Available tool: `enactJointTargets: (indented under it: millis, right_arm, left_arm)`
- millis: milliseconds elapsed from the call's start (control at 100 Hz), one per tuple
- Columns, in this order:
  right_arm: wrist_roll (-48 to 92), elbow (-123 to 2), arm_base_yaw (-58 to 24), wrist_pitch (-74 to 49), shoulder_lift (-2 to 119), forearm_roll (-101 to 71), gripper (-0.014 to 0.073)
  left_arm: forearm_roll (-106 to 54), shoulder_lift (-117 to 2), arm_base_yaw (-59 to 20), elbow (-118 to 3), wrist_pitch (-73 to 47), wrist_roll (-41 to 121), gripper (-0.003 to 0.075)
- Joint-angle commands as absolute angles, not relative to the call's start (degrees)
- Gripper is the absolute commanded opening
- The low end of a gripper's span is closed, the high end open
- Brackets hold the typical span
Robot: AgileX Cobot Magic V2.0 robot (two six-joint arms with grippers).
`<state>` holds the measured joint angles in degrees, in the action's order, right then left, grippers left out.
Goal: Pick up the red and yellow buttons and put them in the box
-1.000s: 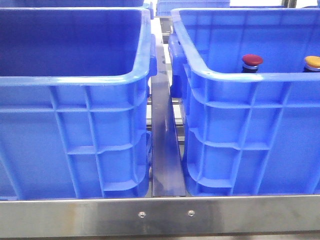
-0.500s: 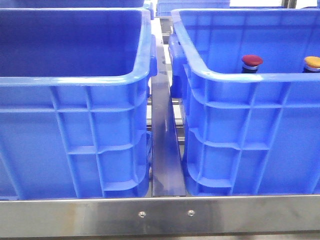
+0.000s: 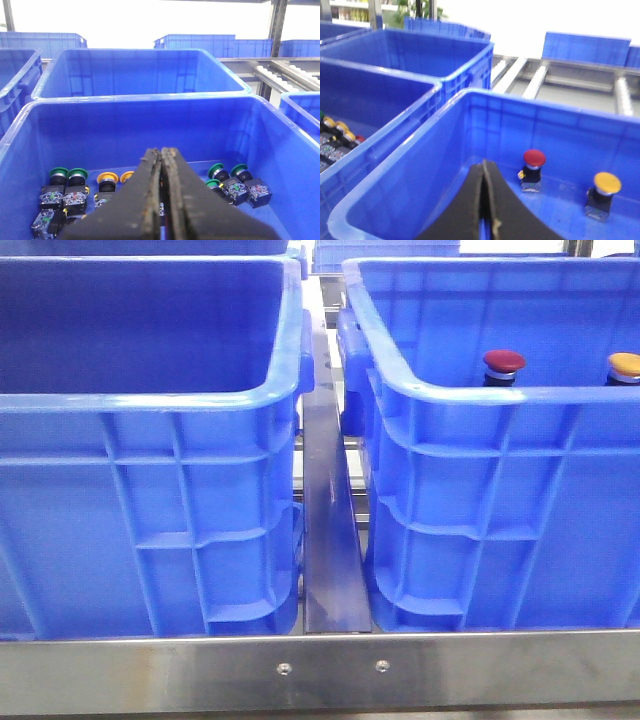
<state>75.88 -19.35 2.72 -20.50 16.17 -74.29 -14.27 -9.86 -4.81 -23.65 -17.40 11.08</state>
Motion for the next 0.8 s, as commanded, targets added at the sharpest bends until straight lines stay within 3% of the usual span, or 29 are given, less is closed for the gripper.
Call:
enactJointTargets:
  millis: [0, 230, 790]
  right_arm:
    - [76.34, -18.73, 2.76, -18.55, 12.02, -76.56, -0.0100]
    - [76.34, -17.12, 2.76, -19.60, 5.00, -76.56, -0.0100]
    - [76.34, -17.12, 2.76, -20.06, 4.87, -76.56, -0.0102]
  left_arm:
    - [-14.92, -8.60, -4.63, -23.77, -12.17, 10.67, -0.0020]
    - [-14.67, -7.95, -4.63, -22.93, -12.27, 10.67, -0.0020]
    - [-14.68, -7.95, -4.63, -22.93, -12.27, 10.67, -0.0020]
